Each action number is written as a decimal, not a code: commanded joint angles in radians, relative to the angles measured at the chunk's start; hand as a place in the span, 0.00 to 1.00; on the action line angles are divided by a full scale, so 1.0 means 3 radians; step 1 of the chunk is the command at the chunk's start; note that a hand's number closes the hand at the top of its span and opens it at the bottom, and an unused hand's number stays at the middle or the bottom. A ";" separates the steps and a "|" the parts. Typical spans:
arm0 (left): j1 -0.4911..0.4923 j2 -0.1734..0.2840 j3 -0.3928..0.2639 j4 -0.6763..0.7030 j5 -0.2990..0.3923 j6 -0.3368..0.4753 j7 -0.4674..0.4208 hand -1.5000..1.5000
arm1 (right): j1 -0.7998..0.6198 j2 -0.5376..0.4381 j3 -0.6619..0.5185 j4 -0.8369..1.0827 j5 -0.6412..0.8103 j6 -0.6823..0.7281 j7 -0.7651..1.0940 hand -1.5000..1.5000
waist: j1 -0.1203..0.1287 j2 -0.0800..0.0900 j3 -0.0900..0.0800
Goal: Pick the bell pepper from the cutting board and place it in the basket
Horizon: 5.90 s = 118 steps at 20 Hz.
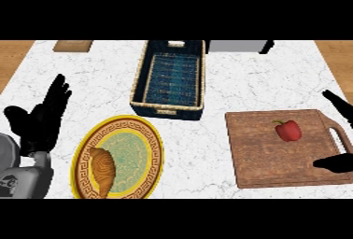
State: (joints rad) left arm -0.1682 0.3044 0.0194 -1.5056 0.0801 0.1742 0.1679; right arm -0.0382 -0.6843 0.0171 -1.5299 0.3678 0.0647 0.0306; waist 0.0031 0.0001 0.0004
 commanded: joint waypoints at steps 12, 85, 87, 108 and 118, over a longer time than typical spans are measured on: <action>-0.0087 -0.0076 0.0296 0.0126 -0.0068 -0.0276 -0.0049 0.50 | 0.0125 0.0699 -0.0118 0.0333 0.0711 -0.0291 -0.0594 0.00 | -0.0013 -0.0002 -0.0001; -0.0315 -0.0396 0.0287 0.0157 -0.0392 -0.0442 0.0002 0.50 | -0.0393 0.2273 0.2057 0.0546 0.0166 -0.0753 -0.0477 1.00 | 0.0255 -0.0001 0.0027; -0.0316 -0.0371 0.0314 0.0176 -0.0386 -0.0443 0.0045 0.50 | -0.0368 0.2276 0.2376 0.0263 -0.0019 -0.1057 -0.0255 1.00 | 0.0225 -0.0020 0.0017; -0.0258 -0.0377 0.0311 0.0185 -0.0404 -0.0441 0.0049 0.50 | -0.3534 0.2280 0.2680 0.0279 0.0203 -0.2963 0.3304 1.00 | 0.0242 -0.0032 -0.0017; -0.0183 -0.0445 0.0262 0.0125 -0.0430 -0.0414 0.0010 0.50 | -0.4726 0.2280 0.2436 0.1732 -0.0360 -0.2678 0.3282 1.00 | 0.0253 0.0033 -0.0012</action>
State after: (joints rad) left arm -0.2573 0.1816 0.1072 -1.4387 -0.0492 0.0484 0.1639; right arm -1.3615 -0.0025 0.7778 -1.1573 0.3347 -0.7540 1.0213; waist 0.0746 0.0041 -0.0042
